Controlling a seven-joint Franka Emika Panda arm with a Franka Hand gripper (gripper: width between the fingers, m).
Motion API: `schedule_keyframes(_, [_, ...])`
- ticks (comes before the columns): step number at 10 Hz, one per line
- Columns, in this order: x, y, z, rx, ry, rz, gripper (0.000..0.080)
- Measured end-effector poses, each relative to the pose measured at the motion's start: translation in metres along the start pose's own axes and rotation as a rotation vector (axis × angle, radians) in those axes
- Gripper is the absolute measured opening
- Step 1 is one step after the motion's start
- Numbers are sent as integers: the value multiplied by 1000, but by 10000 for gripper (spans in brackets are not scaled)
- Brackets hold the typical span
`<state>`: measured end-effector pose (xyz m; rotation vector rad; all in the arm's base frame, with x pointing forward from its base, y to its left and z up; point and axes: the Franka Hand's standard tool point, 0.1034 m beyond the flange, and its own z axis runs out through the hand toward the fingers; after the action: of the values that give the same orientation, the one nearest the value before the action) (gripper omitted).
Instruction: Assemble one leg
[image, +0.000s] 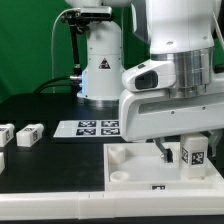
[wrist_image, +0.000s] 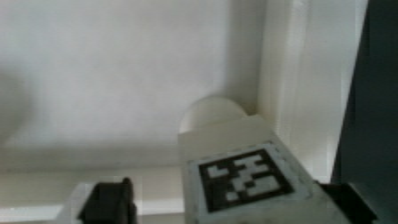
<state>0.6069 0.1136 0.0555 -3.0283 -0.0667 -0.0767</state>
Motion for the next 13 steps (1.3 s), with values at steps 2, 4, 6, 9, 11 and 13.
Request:
schedule_keyframes(2, [0, 0, 0, 1, 0, 10, 263])
schedule_keyframes(4, [0, 0, 0, 2, 0, 37, 265])
schedule_keyframes(6, [-1, -2, 0, 20, 9, 311, 265])
schedule_keyframes(9, [-1, -2, 0, 23, 13, 743, 267])
schedule_keyframes(11, [-1, -3, 1, 33, 6, 1007, 268])
schedule_keyframes(13, [-2, -3, 1, 43, -3, 1224, 268])
